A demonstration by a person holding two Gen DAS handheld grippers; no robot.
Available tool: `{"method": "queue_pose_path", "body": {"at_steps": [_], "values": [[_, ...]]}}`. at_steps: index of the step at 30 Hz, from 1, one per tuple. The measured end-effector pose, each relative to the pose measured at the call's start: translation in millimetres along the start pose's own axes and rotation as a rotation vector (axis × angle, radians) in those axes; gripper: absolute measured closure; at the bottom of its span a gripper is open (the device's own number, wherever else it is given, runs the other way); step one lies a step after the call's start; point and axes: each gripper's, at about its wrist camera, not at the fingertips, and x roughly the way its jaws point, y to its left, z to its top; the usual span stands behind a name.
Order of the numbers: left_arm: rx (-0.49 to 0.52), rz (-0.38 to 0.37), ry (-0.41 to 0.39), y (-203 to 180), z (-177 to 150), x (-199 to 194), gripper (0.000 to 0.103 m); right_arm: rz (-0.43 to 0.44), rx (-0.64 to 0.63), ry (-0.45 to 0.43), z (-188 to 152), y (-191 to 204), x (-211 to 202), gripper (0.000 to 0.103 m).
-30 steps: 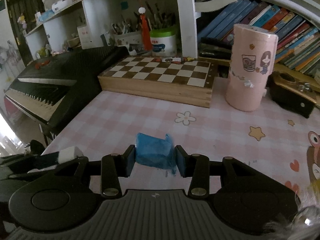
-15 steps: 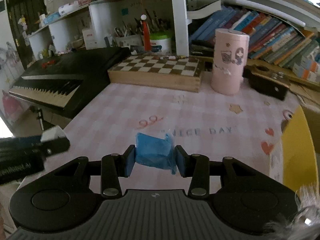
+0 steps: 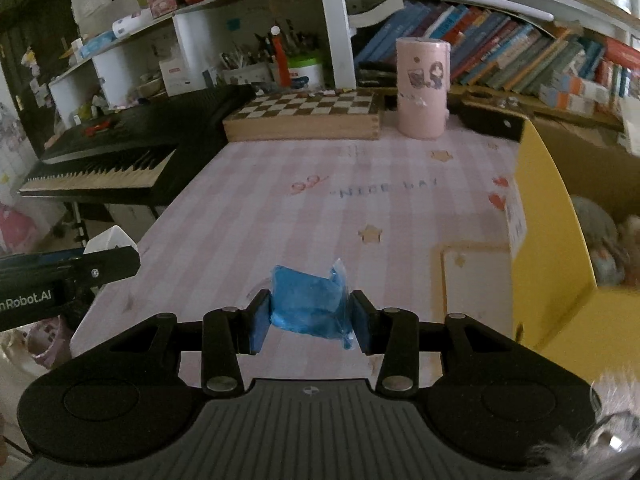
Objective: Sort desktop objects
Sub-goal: 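Carry the white plug in the left gripper while the right carries the pouch to the yellow box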
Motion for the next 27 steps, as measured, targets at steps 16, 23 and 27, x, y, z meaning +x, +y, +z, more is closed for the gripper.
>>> {"method": "queue_pose_path", "body": {"at_steps": [16, 23, 27], "values": [[0.075, -0.125, 0.09, -6, -67, -58, 0.06, -0.085, 0.086, 0.019, -98, 34, -76, 0.064], [0.135, -0.212, 0.11, -26, -78, -65, 0.06, -0.151, 0.138, 0.024, -120, 29, -101, 0.064], [0.179, -0.272, 0.127, -44, -85, -65, 0.06, -0.197, 0.165, 0.025, -132, 22, -115, 0.064]]}}
